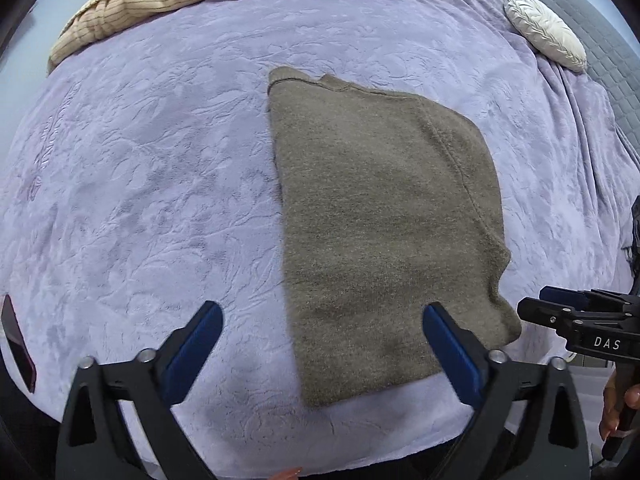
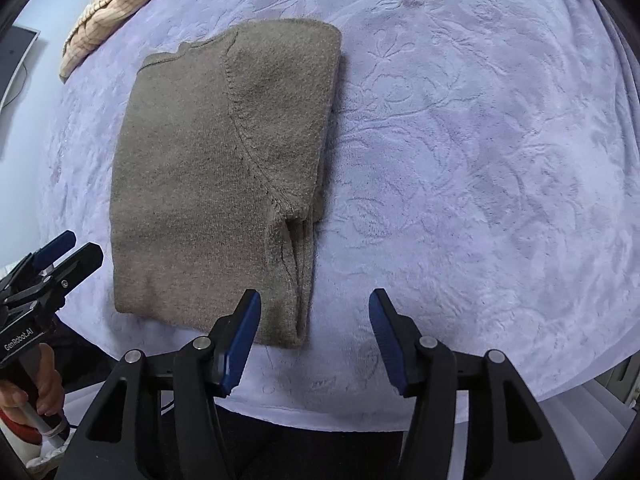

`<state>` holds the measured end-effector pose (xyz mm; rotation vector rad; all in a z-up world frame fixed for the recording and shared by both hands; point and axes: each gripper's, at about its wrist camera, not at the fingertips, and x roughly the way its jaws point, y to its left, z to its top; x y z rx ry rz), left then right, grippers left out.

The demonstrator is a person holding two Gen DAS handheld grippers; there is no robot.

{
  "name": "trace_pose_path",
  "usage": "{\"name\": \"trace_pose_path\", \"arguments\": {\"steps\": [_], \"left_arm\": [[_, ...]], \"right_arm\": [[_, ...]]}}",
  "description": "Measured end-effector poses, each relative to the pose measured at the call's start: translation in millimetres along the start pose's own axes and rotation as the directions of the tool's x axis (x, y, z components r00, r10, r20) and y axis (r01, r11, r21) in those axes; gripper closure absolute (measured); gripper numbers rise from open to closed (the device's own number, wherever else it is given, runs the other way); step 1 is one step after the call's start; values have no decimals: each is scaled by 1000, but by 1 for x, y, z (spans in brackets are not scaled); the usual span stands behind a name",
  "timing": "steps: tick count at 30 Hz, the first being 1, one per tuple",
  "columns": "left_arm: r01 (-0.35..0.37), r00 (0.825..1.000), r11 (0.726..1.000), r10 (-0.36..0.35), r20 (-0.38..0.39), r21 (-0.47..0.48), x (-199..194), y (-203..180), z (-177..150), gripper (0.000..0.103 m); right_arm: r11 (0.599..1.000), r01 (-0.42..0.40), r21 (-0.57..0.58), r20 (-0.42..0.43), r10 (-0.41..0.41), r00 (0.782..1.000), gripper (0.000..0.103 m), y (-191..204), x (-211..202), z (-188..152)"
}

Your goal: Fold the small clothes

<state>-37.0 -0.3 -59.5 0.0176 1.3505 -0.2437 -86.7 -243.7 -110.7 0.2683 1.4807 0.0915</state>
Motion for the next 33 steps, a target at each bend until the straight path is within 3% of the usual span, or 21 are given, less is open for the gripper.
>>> {"name": "trace_pose_path", "arguments": {"steps": [6,13,16,33], "left_arm": [[-2,1000,998,2,-12,-66,-11,10,0,0],[-63,998,996,63,11,-66,-23,13,2,0],[-76,997,995,77,8,-67,-25,14,2,0],[-92,996,989,93,1,-117,-36,17,1,0]], "right_arm": [[1000,9,-17,36,-9,999,23,21,-12,9],[999,32,-13,153,-30,988,18,43,-31,17],[998,63,-25,150,-59,987,0,47,-33,19],[992,116,-40,135,-109,985,0,67,-45,22]]}}
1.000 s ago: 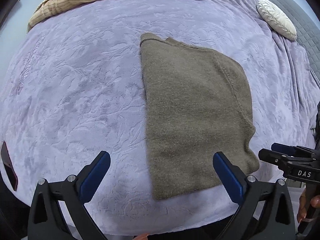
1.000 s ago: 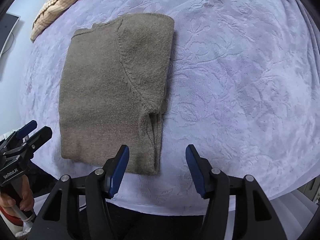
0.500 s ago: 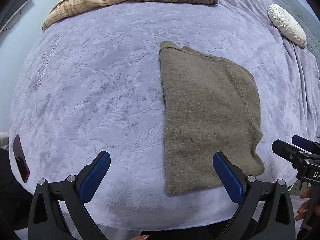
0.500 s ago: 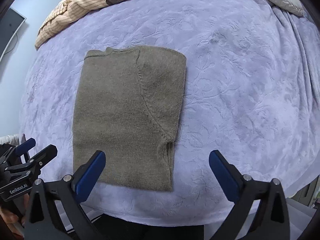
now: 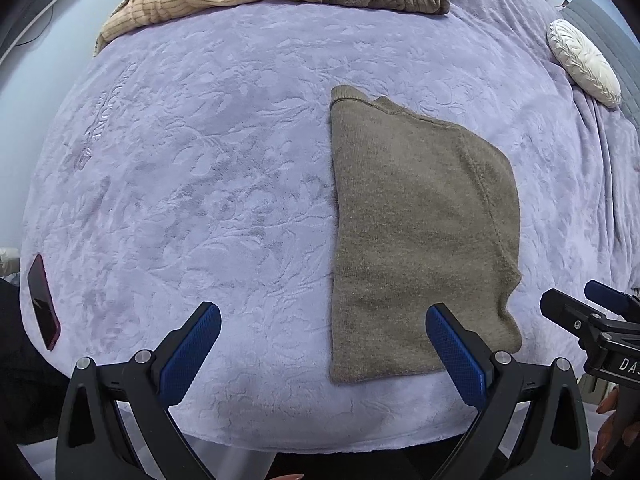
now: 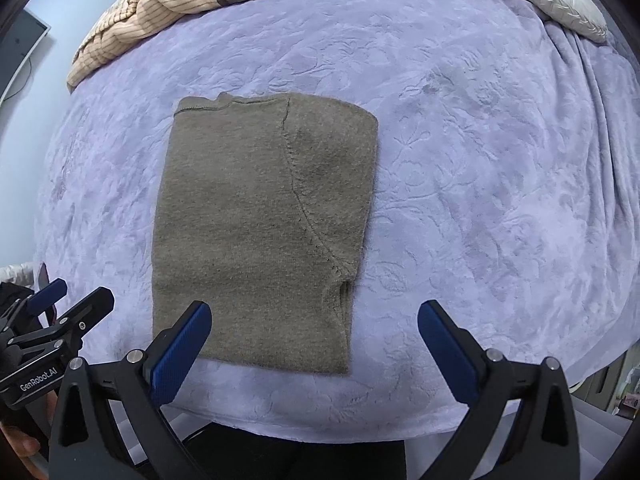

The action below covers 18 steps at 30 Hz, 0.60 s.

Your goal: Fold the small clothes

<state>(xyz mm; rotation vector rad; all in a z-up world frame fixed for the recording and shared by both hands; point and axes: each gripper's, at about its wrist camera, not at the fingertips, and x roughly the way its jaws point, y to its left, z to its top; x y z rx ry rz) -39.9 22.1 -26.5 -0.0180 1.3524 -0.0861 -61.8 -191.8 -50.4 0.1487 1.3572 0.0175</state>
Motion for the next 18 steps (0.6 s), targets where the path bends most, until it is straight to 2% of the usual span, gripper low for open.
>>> {"name": "trace_pose_path", "arguments": {"steps": [18], "left_arm": [[-1,1000,1000,1,-11,2,-1,-3,-3,0]], "right_arm": [[998,62,-5,11,-62,998,0,1,-3,0]]}}
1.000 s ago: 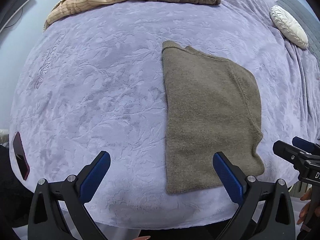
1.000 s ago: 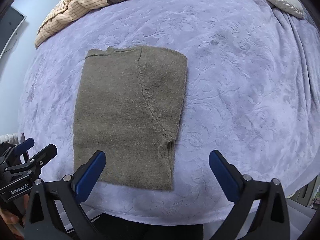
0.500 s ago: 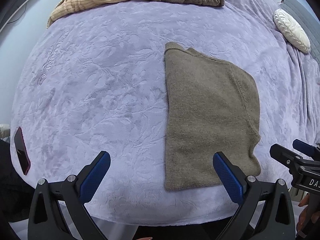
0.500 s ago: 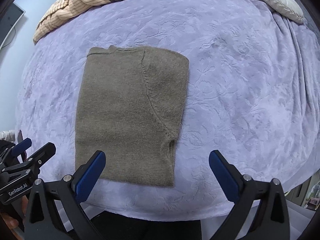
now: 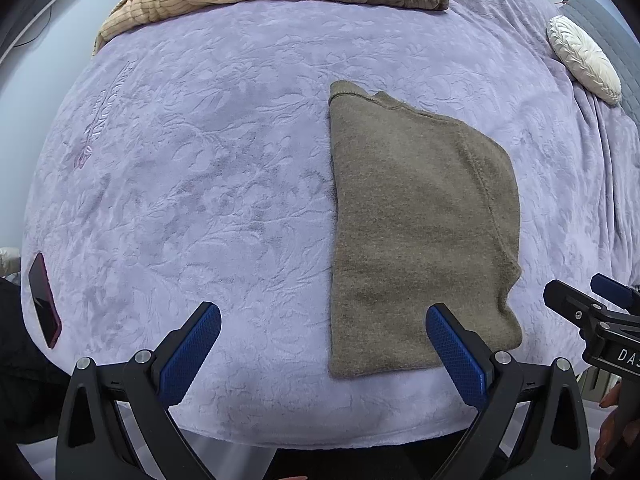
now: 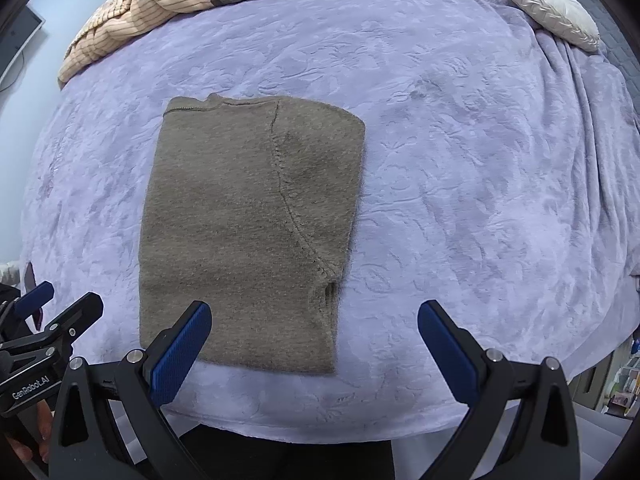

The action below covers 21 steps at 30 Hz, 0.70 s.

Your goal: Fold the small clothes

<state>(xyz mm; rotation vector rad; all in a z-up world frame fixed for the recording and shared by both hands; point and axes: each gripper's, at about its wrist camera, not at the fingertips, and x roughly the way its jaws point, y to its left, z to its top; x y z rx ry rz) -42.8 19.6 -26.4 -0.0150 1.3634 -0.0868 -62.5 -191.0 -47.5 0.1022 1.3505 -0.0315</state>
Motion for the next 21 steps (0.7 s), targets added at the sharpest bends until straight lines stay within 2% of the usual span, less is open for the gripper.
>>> {"name": "trace_pose_path", "arguments": {"steps": [21], "left_arm": [[-10,1000,1000,10,-14,-3,6,7,2,0]], "right_arm": [[1000,13,-6,-8,-13,1000,0,2,5,4]]}}
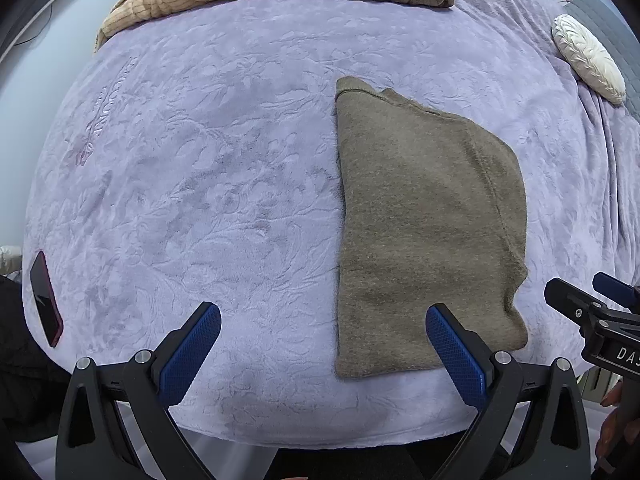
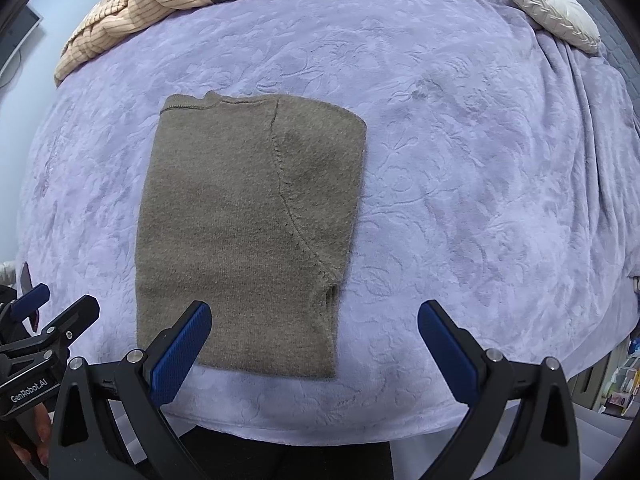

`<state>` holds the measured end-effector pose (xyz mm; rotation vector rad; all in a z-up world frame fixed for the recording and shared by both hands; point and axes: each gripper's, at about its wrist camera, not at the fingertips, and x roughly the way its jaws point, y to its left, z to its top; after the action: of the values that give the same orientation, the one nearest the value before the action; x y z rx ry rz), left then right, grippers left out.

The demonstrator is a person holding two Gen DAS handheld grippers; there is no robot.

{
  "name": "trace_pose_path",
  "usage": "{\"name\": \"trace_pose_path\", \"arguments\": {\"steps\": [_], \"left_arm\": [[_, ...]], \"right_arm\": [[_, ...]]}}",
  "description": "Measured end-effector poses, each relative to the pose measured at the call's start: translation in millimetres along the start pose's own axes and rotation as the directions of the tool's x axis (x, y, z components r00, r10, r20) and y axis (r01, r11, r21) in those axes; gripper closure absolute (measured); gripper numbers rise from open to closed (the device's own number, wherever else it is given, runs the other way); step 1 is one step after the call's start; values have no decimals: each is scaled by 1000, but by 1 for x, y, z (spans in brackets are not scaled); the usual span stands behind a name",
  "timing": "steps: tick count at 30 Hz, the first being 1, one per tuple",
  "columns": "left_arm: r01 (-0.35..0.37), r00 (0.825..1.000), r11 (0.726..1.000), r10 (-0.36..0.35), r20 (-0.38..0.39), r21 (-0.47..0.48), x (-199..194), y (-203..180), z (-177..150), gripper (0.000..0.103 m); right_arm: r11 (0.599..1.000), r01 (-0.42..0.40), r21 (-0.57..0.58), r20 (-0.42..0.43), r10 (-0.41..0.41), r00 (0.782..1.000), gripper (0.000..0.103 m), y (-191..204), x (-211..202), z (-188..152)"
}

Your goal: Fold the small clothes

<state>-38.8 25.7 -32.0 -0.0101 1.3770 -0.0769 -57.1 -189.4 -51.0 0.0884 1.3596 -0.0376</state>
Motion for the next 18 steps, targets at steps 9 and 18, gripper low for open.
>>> {"name": "trace_pose_path", "arguments": {"steps": [9,18], "left_arm": [[-1,1000,1000,1,-7,6,2,2,1,0],[-7,1000,1000,7,-10,3,5,3,3,0]], "right_arm": [[1000,0,-1,-2,0,1000,0,1,1,1],[1000,4,-8,-12,-4,1000,0,4,5,4]]}}
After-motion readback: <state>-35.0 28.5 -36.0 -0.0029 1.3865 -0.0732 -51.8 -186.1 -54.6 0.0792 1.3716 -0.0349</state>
